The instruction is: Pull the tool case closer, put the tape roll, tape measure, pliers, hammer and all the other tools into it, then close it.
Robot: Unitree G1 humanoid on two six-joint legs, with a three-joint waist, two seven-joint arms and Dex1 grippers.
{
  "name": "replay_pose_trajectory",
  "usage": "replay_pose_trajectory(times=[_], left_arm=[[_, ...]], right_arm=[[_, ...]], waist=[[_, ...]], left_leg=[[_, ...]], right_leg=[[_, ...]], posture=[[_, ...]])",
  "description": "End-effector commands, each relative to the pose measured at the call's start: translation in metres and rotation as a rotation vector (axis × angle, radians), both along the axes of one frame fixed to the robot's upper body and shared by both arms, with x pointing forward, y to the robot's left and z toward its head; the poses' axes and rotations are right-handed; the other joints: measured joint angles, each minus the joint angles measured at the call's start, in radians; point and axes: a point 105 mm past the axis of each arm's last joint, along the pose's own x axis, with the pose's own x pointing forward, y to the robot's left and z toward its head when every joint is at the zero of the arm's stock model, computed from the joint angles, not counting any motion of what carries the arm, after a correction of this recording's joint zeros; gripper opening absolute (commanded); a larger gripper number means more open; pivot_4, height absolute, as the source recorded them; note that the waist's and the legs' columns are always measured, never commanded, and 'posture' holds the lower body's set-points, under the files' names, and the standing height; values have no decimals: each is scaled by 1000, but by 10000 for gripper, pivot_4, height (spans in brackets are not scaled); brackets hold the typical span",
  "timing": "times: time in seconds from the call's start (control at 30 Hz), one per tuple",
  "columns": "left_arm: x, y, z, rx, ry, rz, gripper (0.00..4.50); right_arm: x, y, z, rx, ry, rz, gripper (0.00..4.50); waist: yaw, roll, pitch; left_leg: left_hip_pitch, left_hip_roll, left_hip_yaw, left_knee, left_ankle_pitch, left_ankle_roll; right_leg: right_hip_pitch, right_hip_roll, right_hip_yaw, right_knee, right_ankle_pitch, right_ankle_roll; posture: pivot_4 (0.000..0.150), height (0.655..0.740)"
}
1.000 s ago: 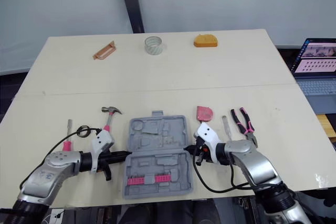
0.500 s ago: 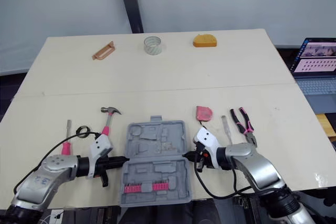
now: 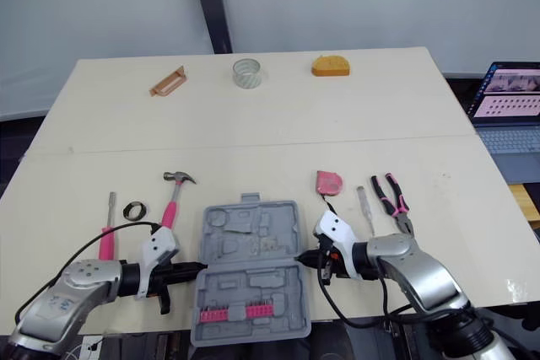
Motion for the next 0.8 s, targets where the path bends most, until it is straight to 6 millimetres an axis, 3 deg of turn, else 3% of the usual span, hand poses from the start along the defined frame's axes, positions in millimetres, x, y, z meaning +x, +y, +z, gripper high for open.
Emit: replay_pose_trajectory(times=[0.03,0.8], left_arm=[[-16,-3,-11,8,68,-28,0],[-22,-4,-14,21,84,-51,0]], right_arm=[[-13,7,6,31,13,72,427],[-21,5,1,14,40,92,427]], waist=[[3,0,0],[14,0,0]], left_leg=[[0,0,0,0,0,0],[1,0,1,0,0,0]], right_leg=[[0,0,0,0,0,0],[1,0,0,0,0,0]], posture=[[1500,7400],[1500,7400]])
